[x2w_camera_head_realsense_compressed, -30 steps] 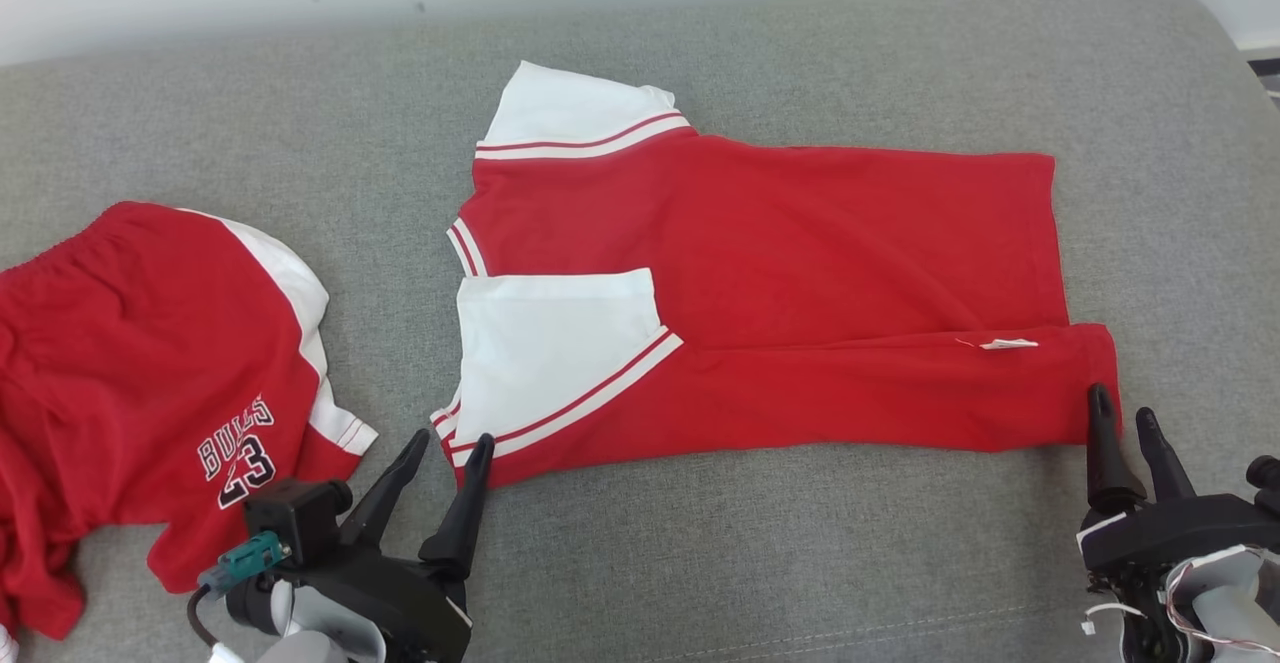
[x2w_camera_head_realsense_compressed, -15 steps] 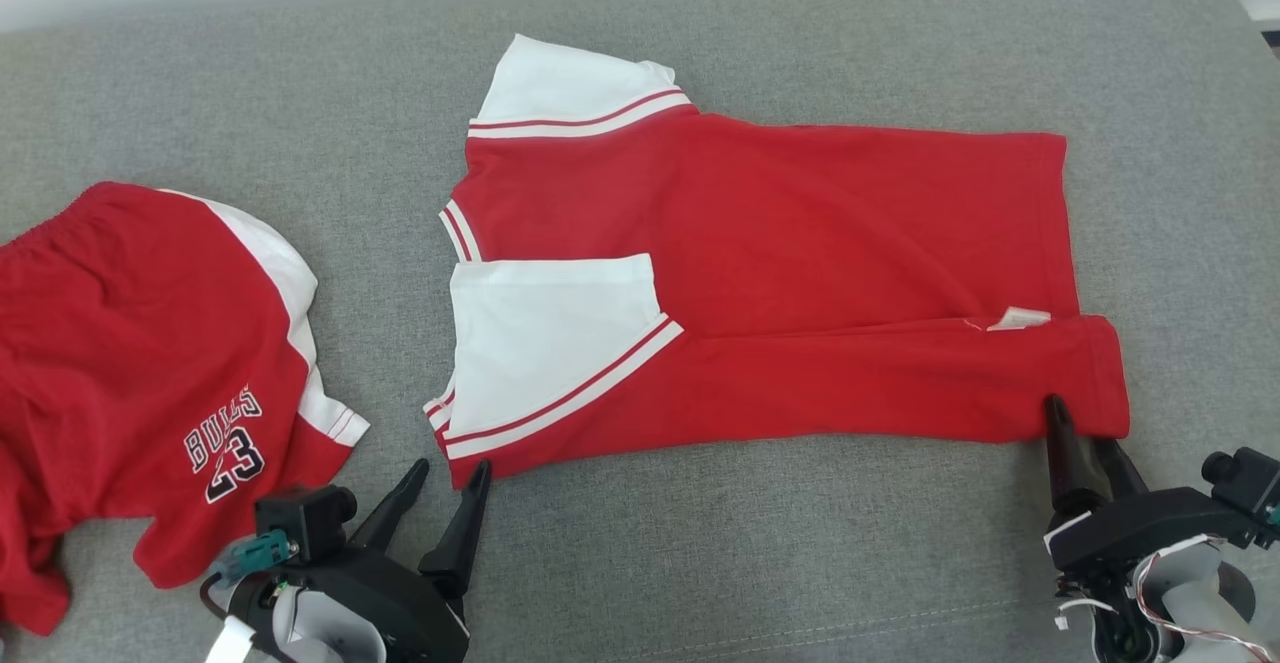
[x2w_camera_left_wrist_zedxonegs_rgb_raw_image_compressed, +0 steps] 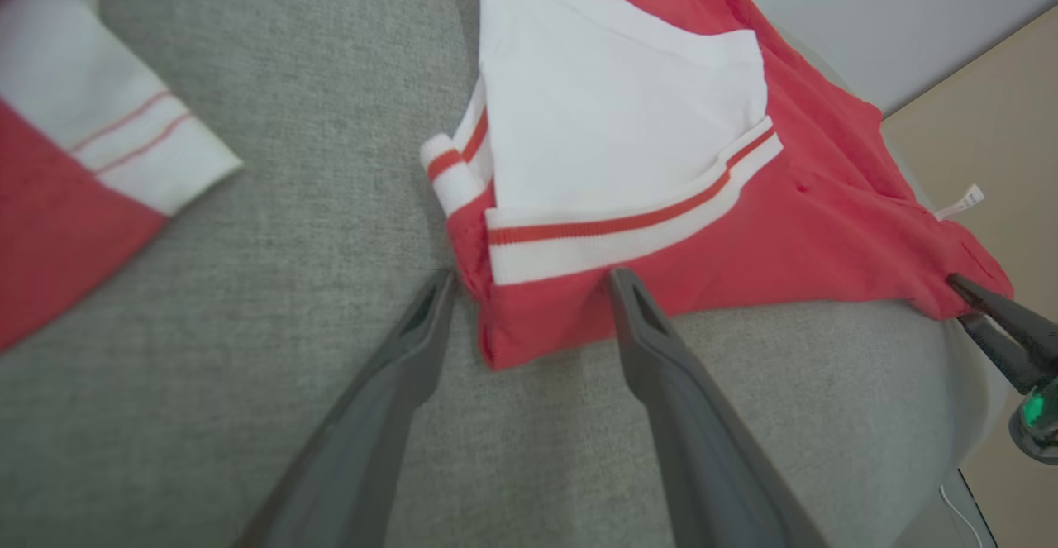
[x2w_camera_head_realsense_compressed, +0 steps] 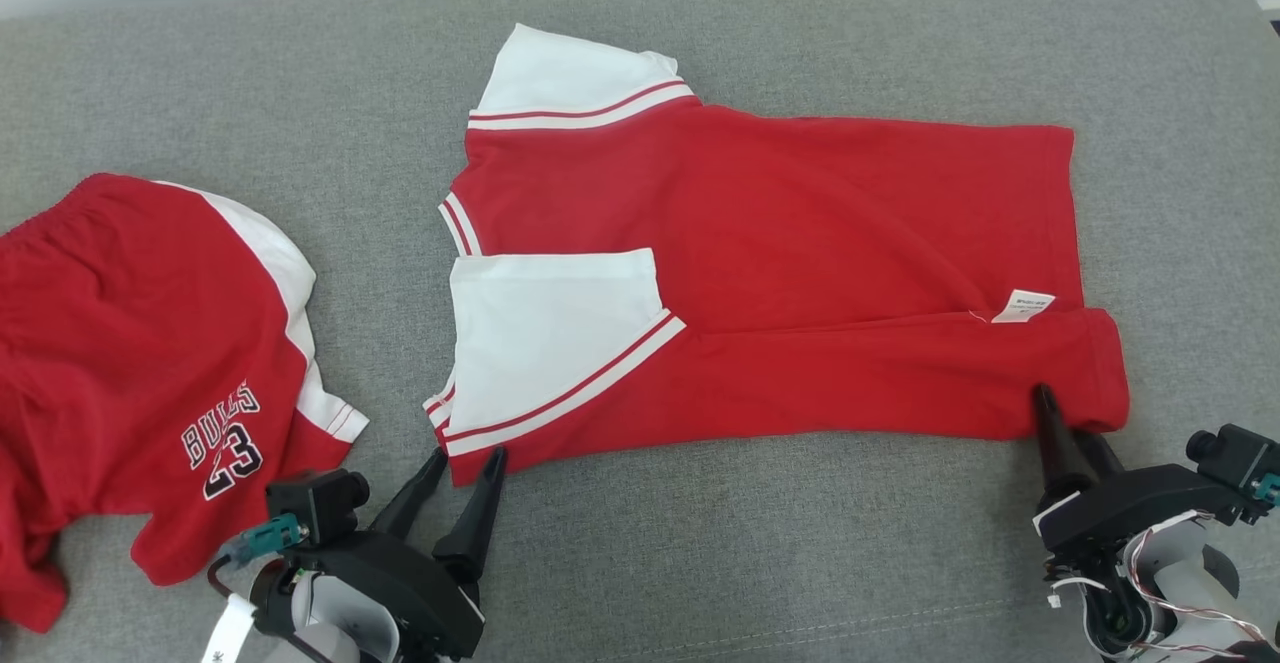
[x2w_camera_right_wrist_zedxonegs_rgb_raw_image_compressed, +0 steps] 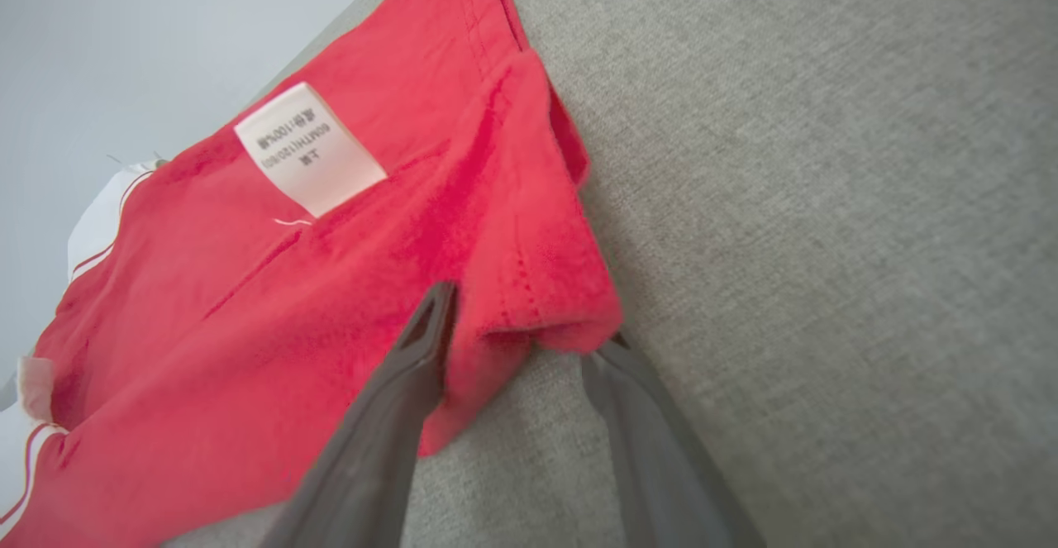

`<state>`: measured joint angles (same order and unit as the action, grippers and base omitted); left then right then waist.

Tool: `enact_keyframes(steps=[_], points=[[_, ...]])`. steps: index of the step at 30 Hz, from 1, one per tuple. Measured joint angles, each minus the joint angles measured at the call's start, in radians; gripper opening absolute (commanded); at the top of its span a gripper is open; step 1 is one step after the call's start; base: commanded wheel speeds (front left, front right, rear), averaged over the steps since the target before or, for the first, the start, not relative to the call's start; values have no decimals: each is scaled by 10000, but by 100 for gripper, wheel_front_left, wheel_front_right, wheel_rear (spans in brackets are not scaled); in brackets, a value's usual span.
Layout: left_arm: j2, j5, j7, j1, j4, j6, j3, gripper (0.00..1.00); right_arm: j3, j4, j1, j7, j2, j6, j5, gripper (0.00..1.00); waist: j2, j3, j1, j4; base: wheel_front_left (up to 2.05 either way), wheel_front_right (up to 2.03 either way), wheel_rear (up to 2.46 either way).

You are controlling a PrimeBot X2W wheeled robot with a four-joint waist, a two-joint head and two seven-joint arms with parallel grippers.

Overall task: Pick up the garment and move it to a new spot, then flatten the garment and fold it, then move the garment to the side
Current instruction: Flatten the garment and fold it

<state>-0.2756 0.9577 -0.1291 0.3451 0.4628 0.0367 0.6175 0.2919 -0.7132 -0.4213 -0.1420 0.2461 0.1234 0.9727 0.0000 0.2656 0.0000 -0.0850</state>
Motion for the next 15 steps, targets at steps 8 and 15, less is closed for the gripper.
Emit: enact_keyframes(steps=[8,15], points=[[13,169,40,3,75,153,-4,0,247,-4,-23,82,0,2,245,0,0,-20,0,-15,0,0,0],[-77,167,-84,-12,-31,255,-25,0,326,13,14,-44,117,2,468,0,0,-265,0,40,0,0,0]])
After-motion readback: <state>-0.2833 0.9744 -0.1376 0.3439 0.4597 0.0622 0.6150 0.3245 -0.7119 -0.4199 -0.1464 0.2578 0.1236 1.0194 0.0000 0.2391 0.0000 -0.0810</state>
